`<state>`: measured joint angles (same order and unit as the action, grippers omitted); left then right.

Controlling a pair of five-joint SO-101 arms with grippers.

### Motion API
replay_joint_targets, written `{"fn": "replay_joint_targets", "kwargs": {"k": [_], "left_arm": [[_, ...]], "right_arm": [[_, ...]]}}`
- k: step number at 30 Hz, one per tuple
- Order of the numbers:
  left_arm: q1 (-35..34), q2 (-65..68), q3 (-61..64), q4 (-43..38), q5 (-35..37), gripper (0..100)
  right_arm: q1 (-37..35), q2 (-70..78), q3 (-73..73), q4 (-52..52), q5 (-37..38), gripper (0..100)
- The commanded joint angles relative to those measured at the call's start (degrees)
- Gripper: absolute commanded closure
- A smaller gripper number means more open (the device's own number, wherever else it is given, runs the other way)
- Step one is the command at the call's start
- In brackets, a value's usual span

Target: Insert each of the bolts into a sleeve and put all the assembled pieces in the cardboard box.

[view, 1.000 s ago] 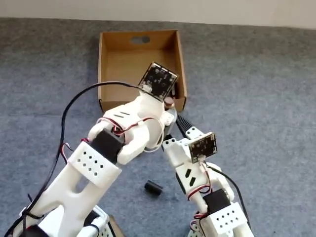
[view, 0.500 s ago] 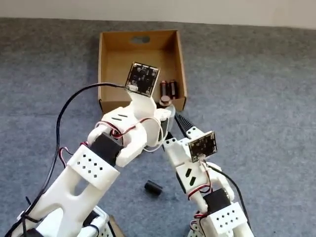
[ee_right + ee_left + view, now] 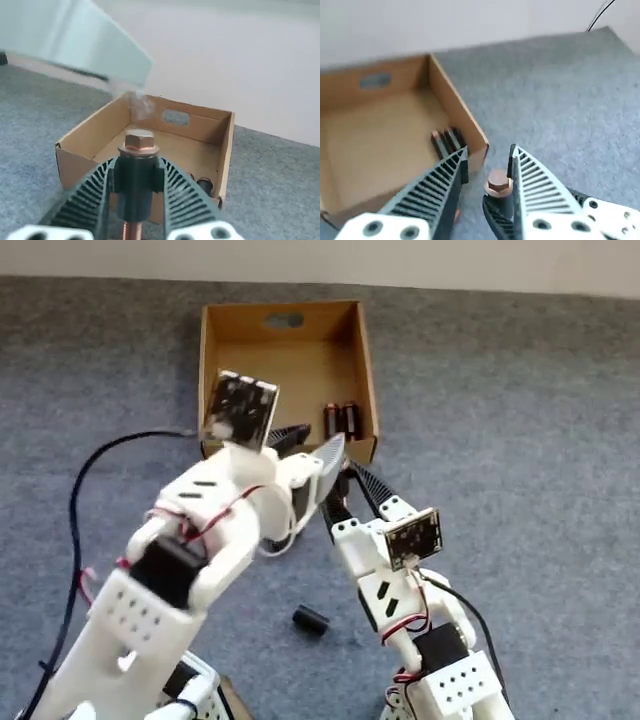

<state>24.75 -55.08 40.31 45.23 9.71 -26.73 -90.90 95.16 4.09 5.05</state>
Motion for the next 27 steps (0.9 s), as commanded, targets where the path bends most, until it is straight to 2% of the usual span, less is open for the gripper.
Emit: {"fn": "replay_joint_targets", "kwargs": {"k": [1, 5, 9, 12, 15, 22, 27], "left_arm": [[-0.3, -5.1, -0.7, 1.2, -1.8, 86], [-2.2, -7.7, -0.7, 3.5, -1.9, 86], [-12.2, -7.6, 0.4, 7.7, -2.2, 89], [-20.1, -5.6, 5.1, 8.3, -9.2, 99], [-24.5, -2.1, 10.9, 8.3, -15.2, 98], [-28.5, 11.0, 17.8, 0.4, -13.8, 98], [-28.2, 23.0, 17.9, -0.9, -4.5, 98]], "right_arm": [[0.0, -0.7, -0.6, -1.2, 0.2, 99.1], [0.0, -0.7, -0.6, -1.1, 0.2, 99.1], [0.0, -0.7, -0.6, -1.0, 0.2, 99.1], [0.0, -0.7, -0.6, -1.0, 0.2, 99.1], [0.0, -0.7, -0.6, -1.0, 0.2, 99.1], [-0.1, -0.7, -1.5, -0.9, 0.1, 99.2], [-0.1, -0.3, -9.0, 3.7, 0.1, 99.2]]}}
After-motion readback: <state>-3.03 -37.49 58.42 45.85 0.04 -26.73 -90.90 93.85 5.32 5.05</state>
